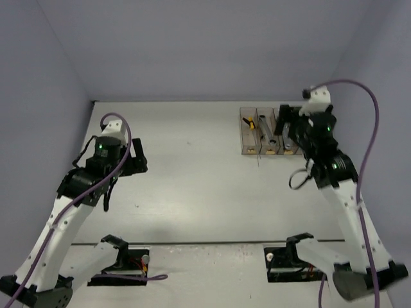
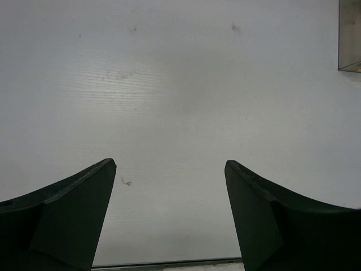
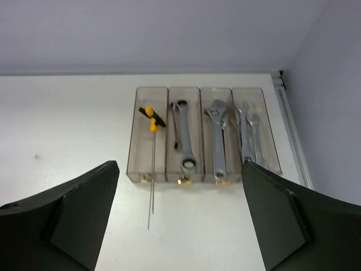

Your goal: Sort the tools into containers

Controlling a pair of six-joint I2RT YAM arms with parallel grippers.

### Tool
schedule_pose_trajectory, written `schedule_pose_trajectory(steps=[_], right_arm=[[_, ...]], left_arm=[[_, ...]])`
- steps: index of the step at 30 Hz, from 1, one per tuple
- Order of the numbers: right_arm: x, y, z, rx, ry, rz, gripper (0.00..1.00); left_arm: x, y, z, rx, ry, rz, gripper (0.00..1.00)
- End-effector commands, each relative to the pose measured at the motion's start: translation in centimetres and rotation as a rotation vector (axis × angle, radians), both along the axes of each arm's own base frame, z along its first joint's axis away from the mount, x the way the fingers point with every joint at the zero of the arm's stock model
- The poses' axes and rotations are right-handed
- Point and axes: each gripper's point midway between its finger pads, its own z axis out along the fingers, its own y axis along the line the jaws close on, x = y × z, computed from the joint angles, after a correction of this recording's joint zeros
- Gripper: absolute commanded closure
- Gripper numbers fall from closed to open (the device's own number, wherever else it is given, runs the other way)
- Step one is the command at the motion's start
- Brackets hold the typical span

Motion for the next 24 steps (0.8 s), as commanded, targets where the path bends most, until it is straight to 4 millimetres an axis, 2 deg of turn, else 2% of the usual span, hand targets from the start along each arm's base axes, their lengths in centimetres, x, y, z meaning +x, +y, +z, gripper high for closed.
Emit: schedule_pose_trajectory(steps=[1, 5, 7, 13, 19, 24], right_arm=[[-6.0, -3.1, -0.6, 0.032, -0.075, -0.094, 0.1], [-10.6, -4.6, -1.8, 0.088, -0.139, -0.133, 0.0], [-12.7, -5.1, -1.6, 0.142, -0.191, -0.149, 0.0], [-16.3, -6.9, -2.4, 0.229, -0.267, -0.218, 0.0], [-17.1, -7.9, -3.2, 0.194, -0.251, -0.26, 0.0], [-15.9, -7.5, -4.2, 0.177, -0.198, -0.256, 0.0]], left_arm=[[-0.5, 2.6, 1.9, 0.078, -0.081, 0.062, 0.24], [-1.0, 3.9, 1.6, 0.126, -0.08, 0.1, 0.24], [-1.2, 4.4, 1.4, 0.14, -0.082, 0.113, 0.24], [-1.0, 4.8, 1.4, 0.17, -0.082, 0.12, 0.24], [-0.8, 4.3, 1.0, 0.158, -0.068, 0.106, 0.24], [-0.8, 4.2, 0.8, 0.142, -0.062, 0.115, 0.24]])
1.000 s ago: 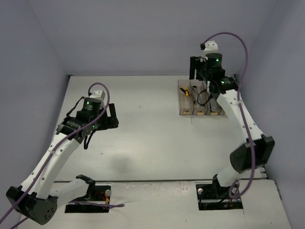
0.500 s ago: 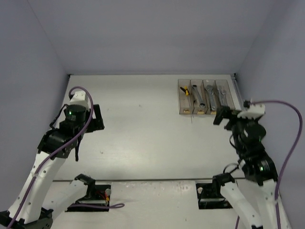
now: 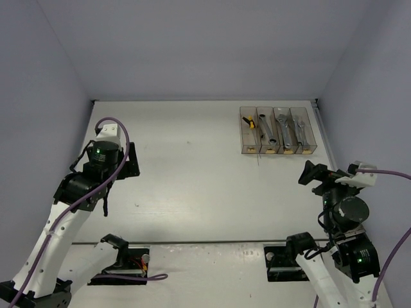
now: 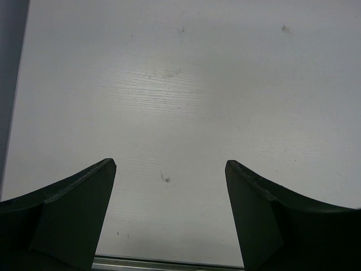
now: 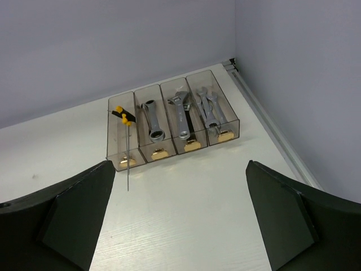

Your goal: Sort the tools into containers

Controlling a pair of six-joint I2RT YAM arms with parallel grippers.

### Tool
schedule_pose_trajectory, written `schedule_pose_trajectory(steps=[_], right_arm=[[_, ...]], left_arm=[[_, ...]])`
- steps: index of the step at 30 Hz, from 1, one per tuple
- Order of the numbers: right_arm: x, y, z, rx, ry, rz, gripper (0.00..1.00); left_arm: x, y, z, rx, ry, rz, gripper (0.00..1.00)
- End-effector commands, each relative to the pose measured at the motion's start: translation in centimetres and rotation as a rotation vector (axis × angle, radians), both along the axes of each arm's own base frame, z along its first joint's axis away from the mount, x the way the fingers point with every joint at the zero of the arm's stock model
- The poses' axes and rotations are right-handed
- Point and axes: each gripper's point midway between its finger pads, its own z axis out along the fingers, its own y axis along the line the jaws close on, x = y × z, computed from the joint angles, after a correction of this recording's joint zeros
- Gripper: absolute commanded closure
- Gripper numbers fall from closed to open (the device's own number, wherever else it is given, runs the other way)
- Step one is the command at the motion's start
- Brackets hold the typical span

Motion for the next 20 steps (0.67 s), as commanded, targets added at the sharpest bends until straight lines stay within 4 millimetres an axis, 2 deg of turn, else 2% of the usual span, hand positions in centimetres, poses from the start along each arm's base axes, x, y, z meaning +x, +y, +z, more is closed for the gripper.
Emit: schedule_pose_trajectory(steps=[1, 7, 20], right_arm=[[1.8, 0.0, -0.3, -0.003, 0.034, -0.03, 0.0], [2.7, 0.3, -0.7, -0.011, 0.07, -0.028, 0.0], [2.9, 0.8, -0.7, -0.017, 0.074, 0.005, 0.0]], left_arm=[[0.7, 0.1, 0.8, -0.011, -0.03, 0.023, 0.24], [0.7, 0.2, 0.9, -0.006, -0.03, 0.021, 0.24], [0.7, 0.0, 0.3, -0.031, -0.018, 0.036, 0.24]])
